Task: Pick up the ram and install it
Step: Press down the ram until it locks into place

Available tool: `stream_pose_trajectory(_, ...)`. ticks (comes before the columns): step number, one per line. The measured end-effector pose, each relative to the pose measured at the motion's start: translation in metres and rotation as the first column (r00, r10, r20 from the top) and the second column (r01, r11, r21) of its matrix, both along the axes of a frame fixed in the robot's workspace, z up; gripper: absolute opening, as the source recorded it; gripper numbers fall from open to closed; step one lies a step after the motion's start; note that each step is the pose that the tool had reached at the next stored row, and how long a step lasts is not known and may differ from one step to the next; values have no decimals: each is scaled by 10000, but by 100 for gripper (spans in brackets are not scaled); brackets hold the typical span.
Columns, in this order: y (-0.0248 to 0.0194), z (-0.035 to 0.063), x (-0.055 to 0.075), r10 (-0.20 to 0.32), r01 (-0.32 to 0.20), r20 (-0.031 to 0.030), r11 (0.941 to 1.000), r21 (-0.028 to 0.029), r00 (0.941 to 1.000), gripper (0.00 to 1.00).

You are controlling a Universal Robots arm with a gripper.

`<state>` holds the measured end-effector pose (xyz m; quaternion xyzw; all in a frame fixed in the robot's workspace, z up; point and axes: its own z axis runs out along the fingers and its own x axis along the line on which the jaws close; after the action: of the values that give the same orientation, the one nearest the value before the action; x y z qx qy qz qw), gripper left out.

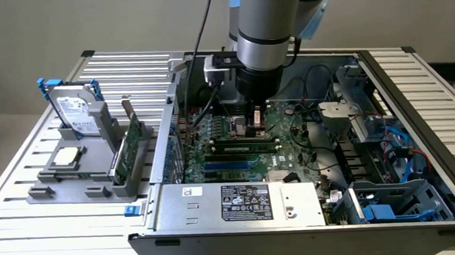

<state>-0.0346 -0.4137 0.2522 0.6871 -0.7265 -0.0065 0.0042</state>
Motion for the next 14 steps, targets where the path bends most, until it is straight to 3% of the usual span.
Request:
stream_pose_trajectory(7, 0, 0, 0, -1153, 1153, 0, 9933, 1, 9933, 11)
stream_pose_trajectory(14, 0, 0, 0, -2319, 2319, 0, 9727, 1, 9727, 11)
